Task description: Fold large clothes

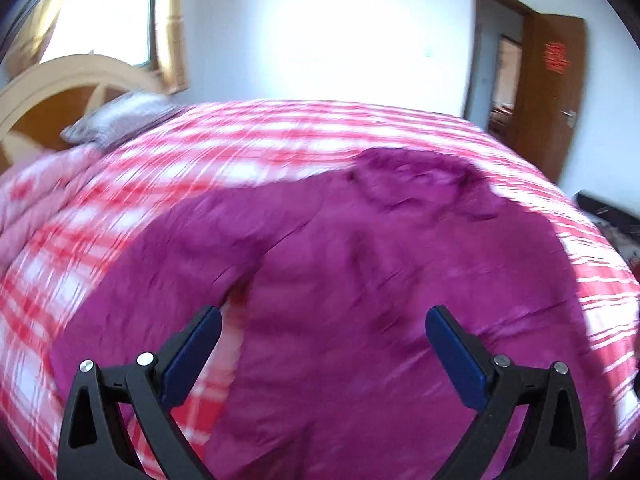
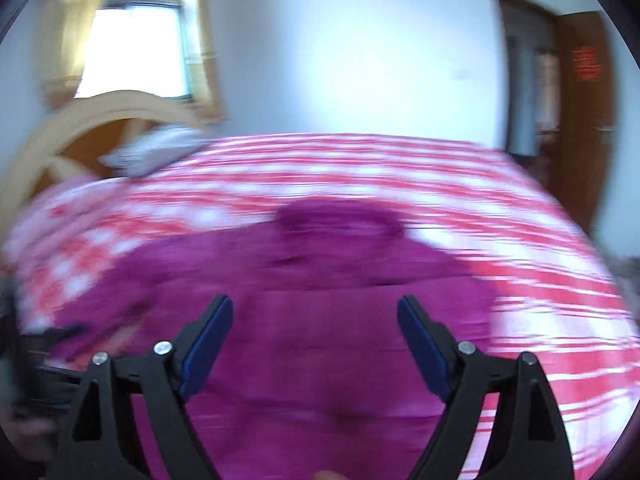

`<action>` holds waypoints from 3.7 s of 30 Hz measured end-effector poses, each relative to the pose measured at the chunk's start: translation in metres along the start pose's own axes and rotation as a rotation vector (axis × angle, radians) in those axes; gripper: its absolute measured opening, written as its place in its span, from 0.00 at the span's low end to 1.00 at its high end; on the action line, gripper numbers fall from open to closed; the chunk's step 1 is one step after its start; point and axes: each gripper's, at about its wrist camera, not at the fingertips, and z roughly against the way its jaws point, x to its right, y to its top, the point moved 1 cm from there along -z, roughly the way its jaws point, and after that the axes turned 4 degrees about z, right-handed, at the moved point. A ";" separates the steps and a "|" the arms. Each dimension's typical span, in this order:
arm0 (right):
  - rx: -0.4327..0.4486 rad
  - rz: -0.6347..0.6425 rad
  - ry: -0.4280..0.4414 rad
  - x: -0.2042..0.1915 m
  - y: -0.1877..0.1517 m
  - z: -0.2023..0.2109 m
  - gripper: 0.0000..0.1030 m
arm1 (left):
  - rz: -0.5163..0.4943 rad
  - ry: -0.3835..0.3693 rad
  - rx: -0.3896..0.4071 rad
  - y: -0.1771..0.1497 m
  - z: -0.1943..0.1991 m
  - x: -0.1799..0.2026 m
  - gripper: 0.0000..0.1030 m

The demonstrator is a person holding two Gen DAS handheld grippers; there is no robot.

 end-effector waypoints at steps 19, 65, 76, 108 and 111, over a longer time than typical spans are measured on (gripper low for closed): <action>-0.260 -0.197 -0.090 0.109 -0.072 -0.103 0.46 | 0.006 0.006 -0.216 -0.001 -0.145 0.049 0.99; -0.317 -0.077 -0.159 0.057 -0.080 -0.105 0.54 | 0.056 0.032 -0.203 0.003 -0.156 0.046 0.99; -0.316 -0.043 -0.192 0.050 -0.081 -0.107 0.55 | 0.064 -0.045 -0.235 0.008 -0.145 0.031 0.99; -0.286 -0.048 -0.189 0.052 -0.083 -0.101 0.55 | 0.352 0.243 -0.120 -0.065 -0.010 -0.219 0.61; -0.283 -0.053 -0.186 0.053 -0.083 -0.101 0.55 | 0.310 0.248 -0.095 -0.059 -0.004 -0.220 0.22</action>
